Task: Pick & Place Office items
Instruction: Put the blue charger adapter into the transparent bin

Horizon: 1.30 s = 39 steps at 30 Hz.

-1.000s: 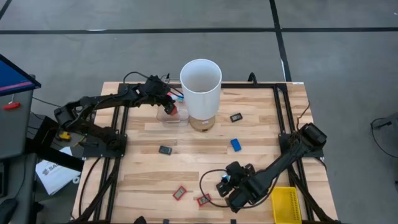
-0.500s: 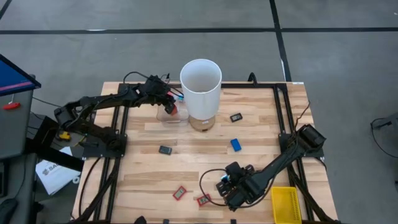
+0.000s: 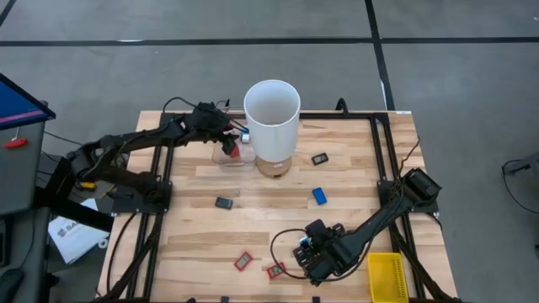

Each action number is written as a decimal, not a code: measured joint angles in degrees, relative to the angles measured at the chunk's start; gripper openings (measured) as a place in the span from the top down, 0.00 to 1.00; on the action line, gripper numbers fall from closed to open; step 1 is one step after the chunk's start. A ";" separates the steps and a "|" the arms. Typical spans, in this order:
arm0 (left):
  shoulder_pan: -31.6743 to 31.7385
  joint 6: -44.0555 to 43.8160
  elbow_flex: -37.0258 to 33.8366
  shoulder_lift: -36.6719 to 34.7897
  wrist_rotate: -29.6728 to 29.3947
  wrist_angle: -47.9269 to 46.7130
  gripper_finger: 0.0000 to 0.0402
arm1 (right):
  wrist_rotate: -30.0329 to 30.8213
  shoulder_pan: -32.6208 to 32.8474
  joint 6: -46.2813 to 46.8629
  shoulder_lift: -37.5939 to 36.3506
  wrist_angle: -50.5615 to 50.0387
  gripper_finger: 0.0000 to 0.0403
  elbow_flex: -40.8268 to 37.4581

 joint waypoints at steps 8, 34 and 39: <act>-5.89 -0.17 0.02 -12.06 -0.27 -5.00 0.48 | -2.49 -1.02 -1.32 2.41 1.65 0.42 0.02; -36.71 -1.38 0.02 -27.15 -7.93 -12.16 0.52 | -8.82 -3.89 -4.55 8.67 6.29 0.66 0.15; -45.73 -3.26 0.04 -25.35 -14.01 -15.73 0.52 | -6.71 -3.84 -4.89 8.37 6.06 0.66 1.84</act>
